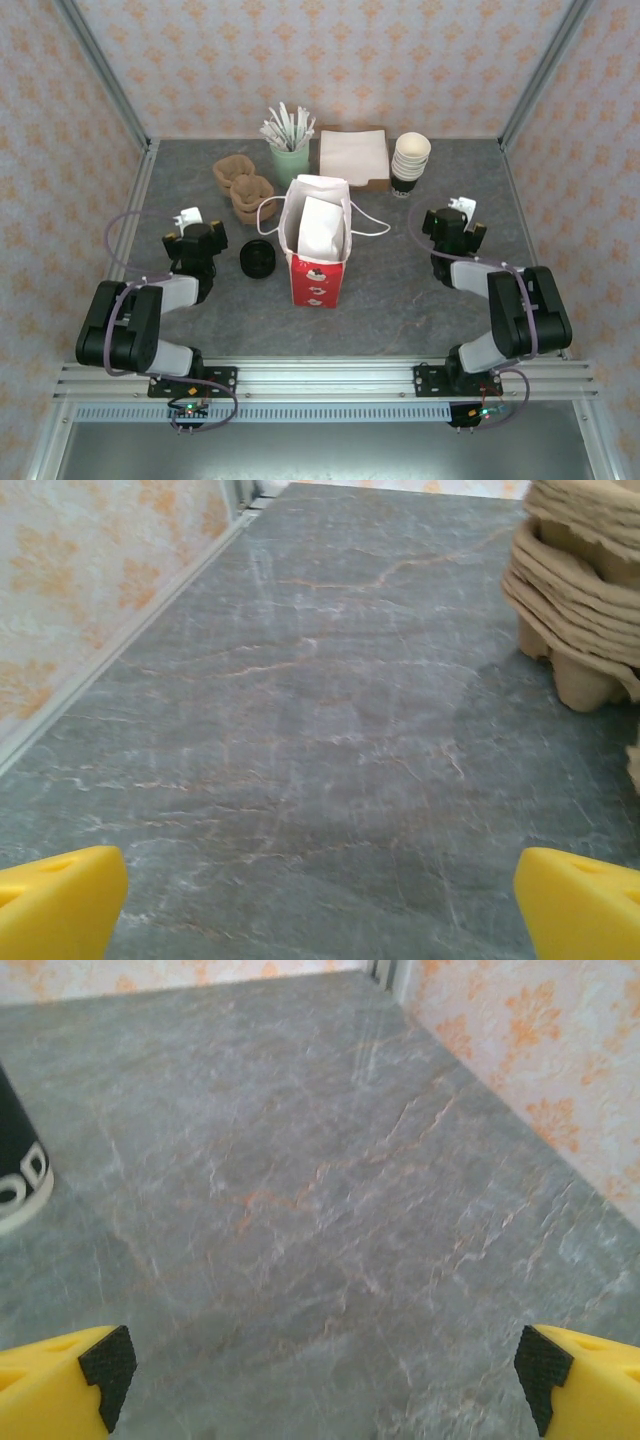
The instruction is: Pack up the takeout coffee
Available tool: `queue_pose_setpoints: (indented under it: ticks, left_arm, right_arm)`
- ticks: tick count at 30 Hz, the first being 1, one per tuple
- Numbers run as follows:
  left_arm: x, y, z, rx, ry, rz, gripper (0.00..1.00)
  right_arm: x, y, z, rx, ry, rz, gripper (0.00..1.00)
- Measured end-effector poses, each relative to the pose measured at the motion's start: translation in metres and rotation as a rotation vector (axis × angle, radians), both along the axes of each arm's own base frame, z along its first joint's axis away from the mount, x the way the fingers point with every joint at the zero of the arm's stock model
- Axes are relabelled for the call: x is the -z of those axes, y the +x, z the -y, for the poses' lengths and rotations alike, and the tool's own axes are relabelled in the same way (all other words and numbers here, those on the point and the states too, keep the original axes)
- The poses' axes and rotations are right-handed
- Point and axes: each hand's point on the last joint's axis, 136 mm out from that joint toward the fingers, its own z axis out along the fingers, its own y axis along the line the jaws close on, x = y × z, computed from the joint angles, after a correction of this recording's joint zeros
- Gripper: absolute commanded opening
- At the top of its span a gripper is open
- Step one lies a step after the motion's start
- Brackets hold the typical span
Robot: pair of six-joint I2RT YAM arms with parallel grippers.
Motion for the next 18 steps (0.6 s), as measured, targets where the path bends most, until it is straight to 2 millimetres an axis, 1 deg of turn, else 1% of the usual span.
queue_pose_setpoints:
  ticks: [4, 7, 11, 18]
  left_arm:
    - [0.012, 0.003, 0.006, 0.039, -0.001, -0.012, 1.00]
    - [0.008, 0.007, 0.008, 0.052, 0.001, 0.003, 1.00]
    - [0.002, 0.011, 0.011, 0.059, 0.002, 0.024, 1.00]
    - [-0.002, 0.015, 0.016, 0.077, 0.016, 0.031, 1.00]
  right_arm:
    - [0.015, -0.008, -0.001, -0.054, 0.043, 0.016, 0.99]
    - [0.024, -0.009, -0.002, -0.084, 0.068, 0.014, 0.99]
    - [0.019, -0.003, -0.010, -0.129, 0.089, 0.039, 0.99]
    - [0.017, -0.001, -0.014, -0.149, 0.100, 0.051, 0.99]
